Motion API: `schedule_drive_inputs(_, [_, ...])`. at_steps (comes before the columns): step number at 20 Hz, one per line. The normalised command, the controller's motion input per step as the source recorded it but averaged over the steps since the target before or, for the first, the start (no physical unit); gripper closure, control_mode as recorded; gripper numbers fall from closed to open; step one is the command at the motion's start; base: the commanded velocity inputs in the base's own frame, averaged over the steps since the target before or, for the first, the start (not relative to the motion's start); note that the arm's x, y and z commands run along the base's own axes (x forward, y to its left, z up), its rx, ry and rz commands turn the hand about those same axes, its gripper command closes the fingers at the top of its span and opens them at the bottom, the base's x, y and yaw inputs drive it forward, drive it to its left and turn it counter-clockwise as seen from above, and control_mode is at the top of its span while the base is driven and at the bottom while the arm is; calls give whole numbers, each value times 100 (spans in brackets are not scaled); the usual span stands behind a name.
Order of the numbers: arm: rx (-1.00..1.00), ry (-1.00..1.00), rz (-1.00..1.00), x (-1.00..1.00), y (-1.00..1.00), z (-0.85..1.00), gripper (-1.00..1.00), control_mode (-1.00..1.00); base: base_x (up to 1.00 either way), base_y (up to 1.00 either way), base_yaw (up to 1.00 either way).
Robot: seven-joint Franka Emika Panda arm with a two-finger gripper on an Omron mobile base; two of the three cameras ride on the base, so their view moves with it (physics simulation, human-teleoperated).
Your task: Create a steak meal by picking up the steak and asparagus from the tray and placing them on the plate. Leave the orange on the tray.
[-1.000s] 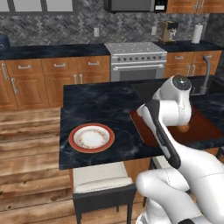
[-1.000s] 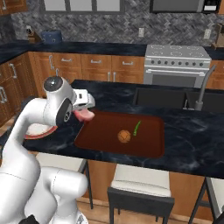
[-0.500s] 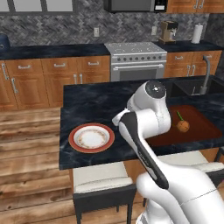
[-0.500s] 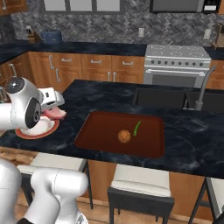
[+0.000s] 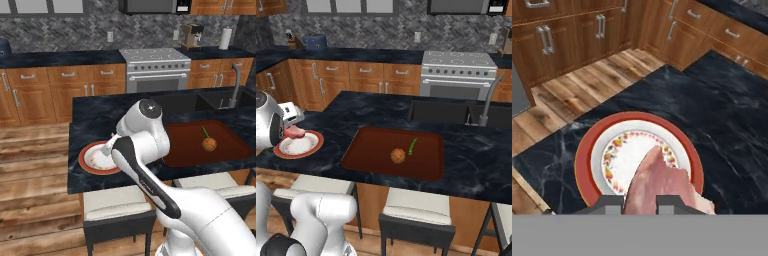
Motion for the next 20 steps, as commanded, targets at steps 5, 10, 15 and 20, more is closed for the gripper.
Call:
schedule_drive_inputs(5, [0, 3, 15, 16, 32, -51, 100, -100, 0, 0, 0])
schedule_drive_inputs(10, [0, 0, 9, 23, 5, -48, 100, -100, 0, 0, 0])
schedule_drive_inputs(15, [0, 0, 7, 41, 9, -34, 100, -100, 0, 0, 0])
schedule_drive_inputs(20, [0, 0, 5, 44, 17, -29, 100, -100, 0, 0, 0])
